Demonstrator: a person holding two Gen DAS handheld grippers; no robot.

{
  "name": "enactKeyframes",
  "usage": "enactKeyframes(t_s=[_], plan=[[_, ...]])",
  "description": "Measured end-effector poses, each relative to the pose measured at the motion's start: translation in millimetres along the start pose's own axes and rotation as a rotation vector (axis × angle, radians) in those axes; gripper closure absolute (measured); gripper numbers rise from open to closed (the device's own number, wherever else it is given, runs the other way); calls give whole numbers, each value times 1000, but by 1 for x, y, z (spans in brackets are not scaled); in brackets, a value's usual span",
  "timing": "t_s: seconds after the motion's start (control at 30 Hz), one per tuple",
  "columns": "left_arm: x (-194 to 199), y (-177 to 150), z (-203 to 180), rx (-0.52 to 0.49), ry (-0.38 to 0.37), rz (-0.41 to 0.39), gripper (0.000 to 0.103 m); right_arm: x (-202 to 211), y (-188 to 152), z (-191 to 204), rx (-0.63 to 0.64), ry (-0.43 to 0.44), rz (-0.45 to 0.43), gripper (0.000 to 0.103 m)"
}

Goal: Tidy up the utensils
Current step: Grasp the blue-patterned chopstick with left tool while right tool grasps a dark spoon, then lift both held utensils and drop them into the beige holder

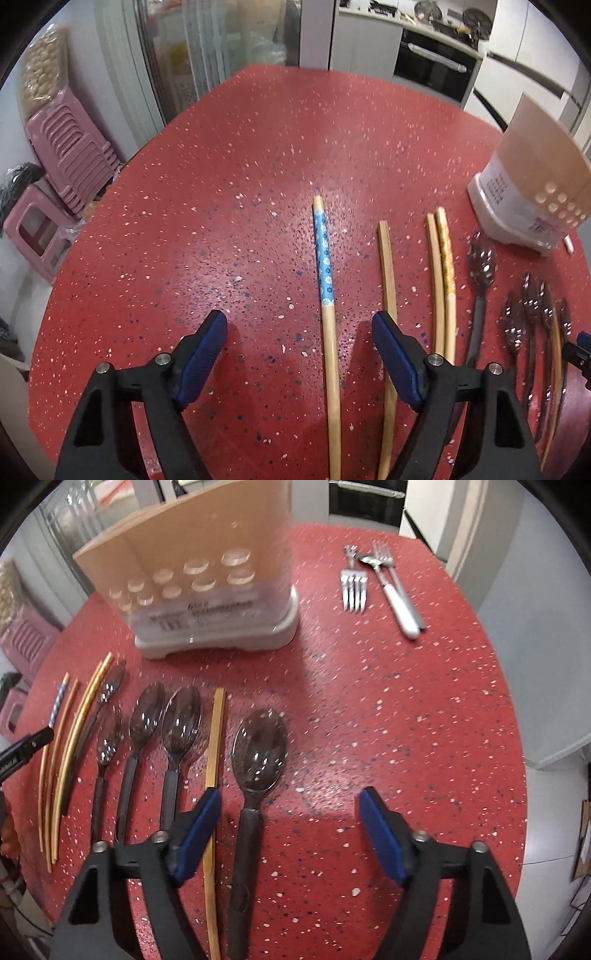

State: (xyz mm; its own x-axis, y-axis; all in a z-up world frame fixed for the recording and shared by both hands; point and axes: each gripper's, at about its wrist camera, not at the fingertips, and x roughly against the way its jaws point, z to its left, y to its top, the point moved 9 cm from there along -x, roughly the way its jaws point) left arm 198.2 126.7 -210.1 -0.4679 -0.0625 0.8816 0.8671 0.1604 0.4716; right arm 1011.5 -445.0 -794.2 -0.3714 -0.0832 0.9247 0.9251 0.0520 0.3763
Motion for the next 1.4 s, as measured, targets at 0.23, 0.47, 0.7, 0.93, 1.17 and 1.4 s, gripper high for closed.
enactKeyframes(t_s=[0.23,0.47,0.7,0.93,1.17,1.4], plan=[[-6,11,-10,-53,-16,33,8,-4,5,6,53,-37,30,32],[0,18,-43,-192,-89,67,57,0,15,11,84,-16,63,69],[10,16,-48,-148,-138,32,72,4,22,10,44,54,48,90],[46,13,-44,-65,-187,-95,72,24,23,2,-8,174,-31,90],[105,31,-42,-21,-255,-230,72,80,30,1,-11,260,-168,90],[176,76,-69,-16,-345,-371,72,127,70,14,-14,342,-316,90]])
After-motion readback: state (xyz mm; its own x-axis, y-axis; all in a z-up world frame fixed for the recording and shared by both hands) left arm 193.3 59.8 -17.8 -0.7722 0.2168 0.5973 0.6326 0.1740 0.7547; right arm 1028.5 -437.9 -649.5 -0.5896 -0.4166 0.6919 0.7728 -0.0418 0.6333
